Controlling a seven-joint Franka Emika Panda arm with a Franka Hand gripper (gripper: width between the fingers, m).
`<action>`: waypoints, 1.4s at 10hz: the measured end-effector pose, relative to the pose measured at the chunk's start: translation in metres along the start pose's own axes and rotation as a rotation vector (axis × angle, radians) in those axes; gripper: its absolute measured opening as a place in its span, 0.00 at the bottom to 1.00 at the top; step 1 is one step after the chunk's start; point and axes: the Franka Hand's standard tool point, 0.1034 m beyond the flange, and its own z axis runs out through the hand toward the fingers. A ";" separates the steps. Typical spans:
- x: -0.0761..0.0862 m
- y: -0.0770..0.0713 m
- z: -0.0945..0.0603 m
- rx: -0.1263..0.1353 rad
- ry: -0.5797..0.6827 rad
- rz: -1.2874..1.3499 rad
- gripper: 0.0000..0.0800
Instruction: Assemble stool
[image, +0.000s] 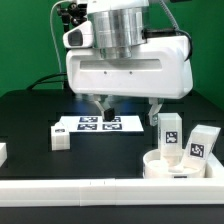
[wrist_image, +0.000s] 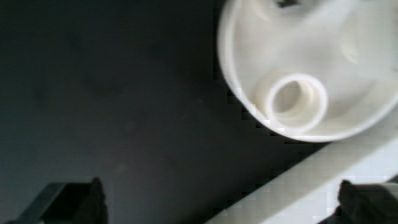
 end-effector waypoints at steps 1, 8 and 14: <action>0.000 0.002 0.000 -0.024 0.006 -0.105 0.81; 0.003 0.030 0.007 -0.097 0.001 -0.464 0.81; 0.038 0.126 0.009 -0.109 0.000 -0.552 0.81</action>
Offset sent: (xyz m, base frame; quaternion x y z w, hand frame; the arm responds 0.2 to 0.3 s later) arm 0.0000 0.0000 0.0000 0.0000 0.0000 -0.1938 0.9810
